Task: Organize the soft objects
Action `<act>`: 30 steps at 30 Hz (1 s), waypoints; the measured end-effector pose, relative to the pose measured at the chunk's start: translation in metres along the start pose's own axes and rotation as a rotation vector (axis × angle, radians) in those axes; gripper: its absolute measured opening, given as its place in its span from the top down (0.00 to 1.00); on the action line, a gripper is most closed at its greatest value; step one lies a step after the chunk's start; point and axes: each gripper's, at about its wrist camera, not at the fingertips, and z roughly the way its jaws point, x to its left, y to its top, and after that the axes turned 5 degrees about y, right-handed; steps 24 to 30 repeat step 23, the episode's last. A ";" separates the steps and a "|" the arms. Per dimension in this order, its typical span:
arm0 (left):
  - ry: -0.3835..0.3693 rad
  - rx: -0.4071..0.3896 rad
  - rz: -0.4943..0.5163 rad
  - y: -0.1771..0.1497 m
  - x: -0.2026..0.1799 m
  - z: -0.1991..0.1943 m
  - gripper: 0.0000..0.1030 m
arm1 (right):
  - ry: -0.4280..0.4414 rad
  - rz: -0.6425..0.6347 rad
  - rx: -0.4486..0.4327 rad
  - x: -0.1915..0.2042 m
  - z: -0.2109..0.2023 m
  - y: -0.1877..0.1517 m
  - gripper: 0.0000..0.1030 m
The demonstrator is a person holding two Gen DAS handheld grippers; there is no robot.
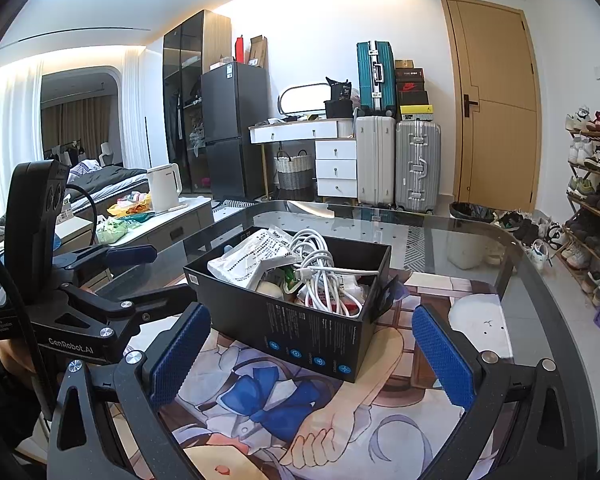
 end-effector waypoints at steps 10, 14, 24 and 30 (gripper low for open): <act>0.002 -0.002 0.000 0.000 -0.001 0.000 0.00 | 0.001 0.000 -0.001 0.000 0.000 -0.001 0.01; 0.002 -0.001 0.002 0.000 -0.001 0.000 0.00 | 0.002 0.000 -0.001 0.000 -0.001 0.000 0.01; 0.003 0.002 -0.001 0.000 -0.001 0.000 0.00 | 0.001 -0.001 -0.001 0.000 -0.001 0.000 0.01; 0.003 0.002 -0.001 0.000 -0.001 0.000 0.00 | 0.001 -0.001 -0.001 0.000 -0.001 0.000 0.01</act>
